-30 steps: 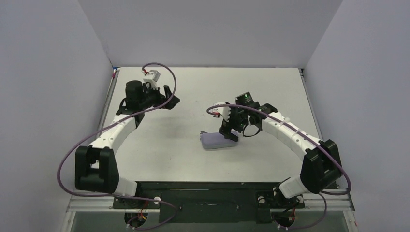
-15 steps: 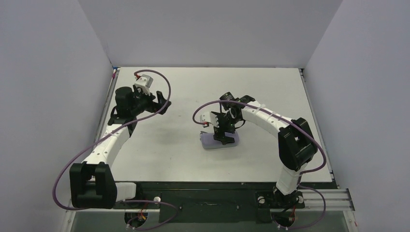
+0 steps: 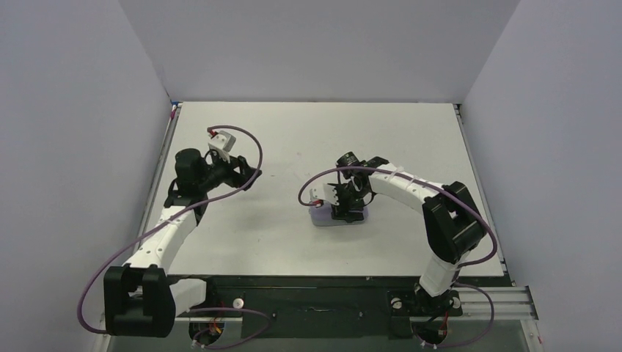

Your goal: Open the umbrella

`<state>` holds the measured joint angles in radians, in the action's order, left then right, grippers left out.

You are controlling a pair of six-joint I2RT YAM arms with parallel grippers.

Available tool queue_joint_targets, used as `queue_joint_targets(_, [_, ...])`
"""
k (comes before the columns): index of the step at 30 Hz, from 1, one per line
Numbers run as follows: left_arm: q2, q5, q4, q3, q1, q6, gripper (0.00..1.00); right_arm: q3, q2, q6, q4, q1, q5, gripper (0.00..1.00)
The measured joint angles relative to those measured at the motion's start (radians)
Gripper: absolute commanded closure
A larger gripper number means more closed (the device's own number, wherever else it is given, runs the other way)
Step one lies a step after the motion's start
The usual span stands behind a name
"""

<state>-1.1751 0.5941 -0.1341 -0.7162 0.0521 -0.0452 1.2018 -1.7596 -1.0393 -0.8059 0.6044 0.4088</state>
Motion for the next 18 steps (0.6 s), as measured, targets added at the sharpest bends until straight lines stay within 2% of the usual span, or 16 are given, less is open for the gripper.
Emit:
queue_joint_targets(5, [0.075, 0.030, -0.021, 0.111, 0.079, 0.049, 0.37, -0.100, 0.084, -0.064, 0.016, -0.065, -0.019, 0.52])
queue_joint_targets(10, [0.134, 0.070, -0.080, 0.235, 0.282, 0.137, 0.42, -0.210, 0.180, -0.199, 0.017, -0.167, -0.021, 0.54])
queue_joint_targets(15, [0.093, 0.076, -0.193, 0.314, 0.454, 0.216, 0.49, -0.281, 0.243, -0.310, 0.042, -0.177, -0.024, 0.58])
queue_joint_targets(18, [0.003, 0.069, -0.286, 0.343, 0.571, 0.254, 0.52, -0.297, 0.256, -0.348, 0.053, -0.171, -0.026, 0.59])
